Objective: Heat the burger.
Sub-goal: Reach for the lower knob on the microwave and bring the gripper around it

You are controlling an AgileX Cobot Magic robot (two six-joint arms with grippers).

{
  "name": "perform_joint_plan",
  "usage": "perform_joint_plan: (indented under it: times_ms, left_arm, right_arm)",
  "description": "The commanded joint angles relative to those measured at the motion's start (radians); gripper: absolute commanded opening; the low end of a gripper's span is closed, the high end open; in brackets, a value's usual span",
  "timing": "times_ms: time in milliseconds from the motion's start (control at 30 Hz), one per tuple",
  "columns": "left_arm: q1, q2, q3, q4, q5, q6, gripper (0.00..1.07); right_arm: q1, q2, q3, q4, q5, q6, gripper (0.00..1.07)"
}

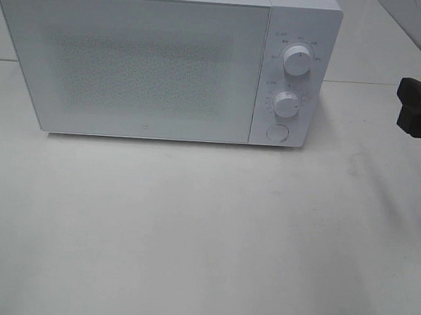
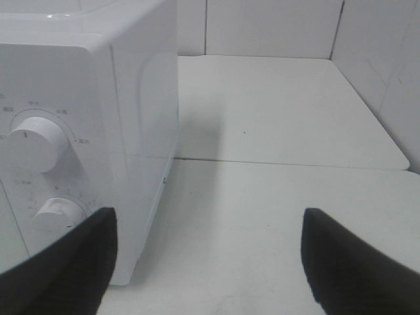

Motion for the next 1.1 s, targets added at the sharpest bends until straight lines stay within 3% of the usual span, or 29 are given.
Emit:
perform_joint_plan:
  times_ms: [33,200,667,933,1100]
  left_arm:
    - [0.002,-0.025,0.003,-0.002,-0.002,-0.007,0.98]
    - [0.002,-0.025,0.003,-0.002,-0.002,-0.007,0.98]
    - [0.002,-0.025,0.003,-0.002,-0.002,-0.007,0.98]
    - [0.002,-0.025,0.003,-0.002,-0.002,-0.007,0.98]
    - [0.002,-0.025,0.003,-0.002,-0.002,-0.007,0.98]
  right_arm:
    - [0.083,0.045,0.02,0.151,-0.107,-0.112,0.75]
    - [0.217,0.11,0.02,0.306,-0.176,-0.235,0.75]
    - [0.559,0.312,0.007,0.681,-0.437,-0.276,0.75]
    - [0.678,0.406,-0.082,0.779,-0.459,-0.338,0.75]
    - [0.698,0.447,-0.119,0.779,-0.461,-0.337,0.75]
